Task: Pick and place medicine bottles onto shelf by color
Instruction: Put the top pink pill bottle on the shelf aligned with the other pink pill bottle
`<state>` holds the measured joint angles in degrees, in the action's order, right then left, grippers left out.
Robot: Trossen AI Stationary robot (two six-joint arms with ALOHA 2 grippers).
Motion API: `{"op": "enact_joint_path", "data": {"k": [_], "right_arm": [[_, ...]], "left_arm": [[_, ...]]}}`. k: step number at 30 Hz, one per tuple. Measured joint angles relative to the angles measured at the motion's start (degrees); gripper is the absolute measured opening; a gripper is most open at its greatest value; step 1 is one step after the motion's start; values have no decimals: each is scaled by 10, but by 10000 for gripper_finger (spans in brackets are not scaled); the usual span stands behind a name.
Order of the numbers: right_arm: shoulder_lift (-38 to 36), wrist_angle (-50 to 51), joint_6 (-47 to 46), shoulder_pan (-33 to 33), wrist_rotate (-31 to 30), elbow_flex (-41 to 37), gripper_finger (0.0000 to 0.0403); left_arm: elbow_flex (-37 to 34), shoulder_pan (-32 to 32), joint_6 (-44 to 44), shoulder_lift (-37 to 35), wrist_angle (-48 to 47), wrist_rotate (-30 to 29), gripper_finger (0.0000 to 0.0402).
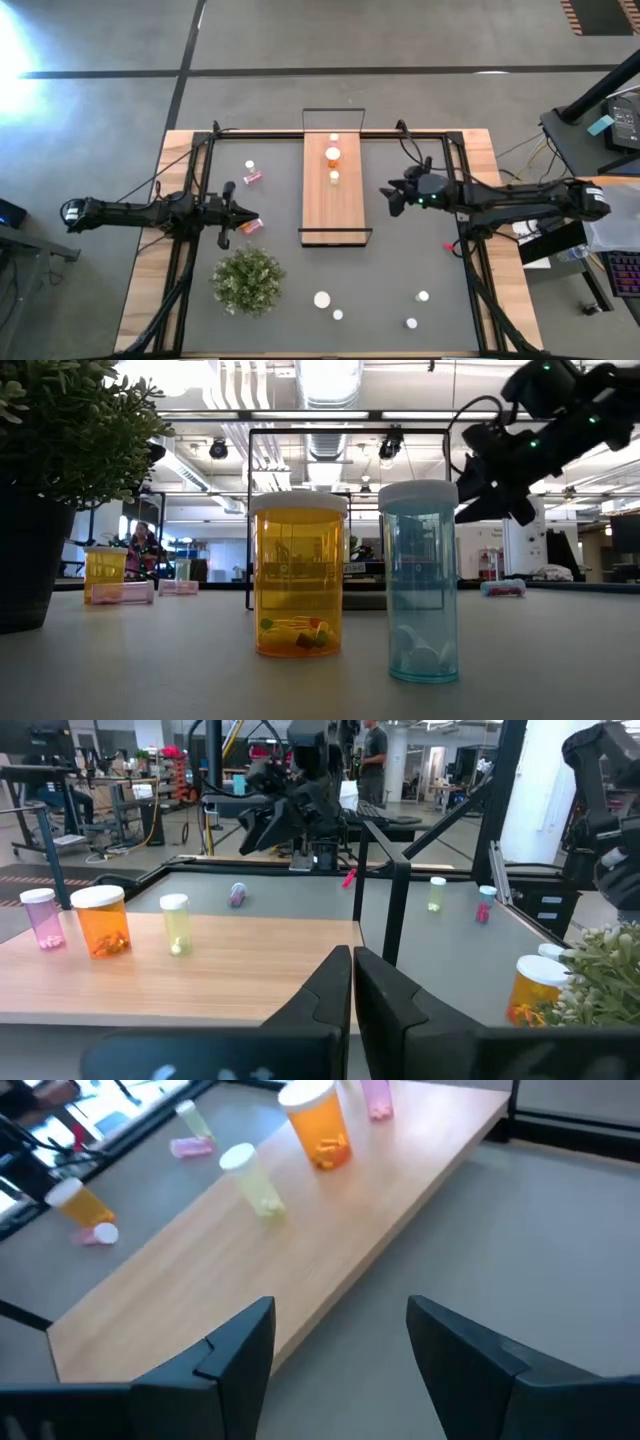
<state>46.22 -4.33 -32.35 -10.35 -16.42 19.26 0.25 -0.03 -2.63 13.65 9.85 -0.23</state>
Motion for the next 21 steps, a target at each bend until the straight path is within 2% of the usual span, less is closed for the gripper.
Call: {"op": "enact_joint_path", "data": {"k": [9,21], "right_arm": [[-68,-143,46,0,19,-104,216],[-106,-161,53,0,29,-144,216]], "left_arm": [[0,0,0,0,0,0,0],[0,0,0,0,0,0,0]]}}
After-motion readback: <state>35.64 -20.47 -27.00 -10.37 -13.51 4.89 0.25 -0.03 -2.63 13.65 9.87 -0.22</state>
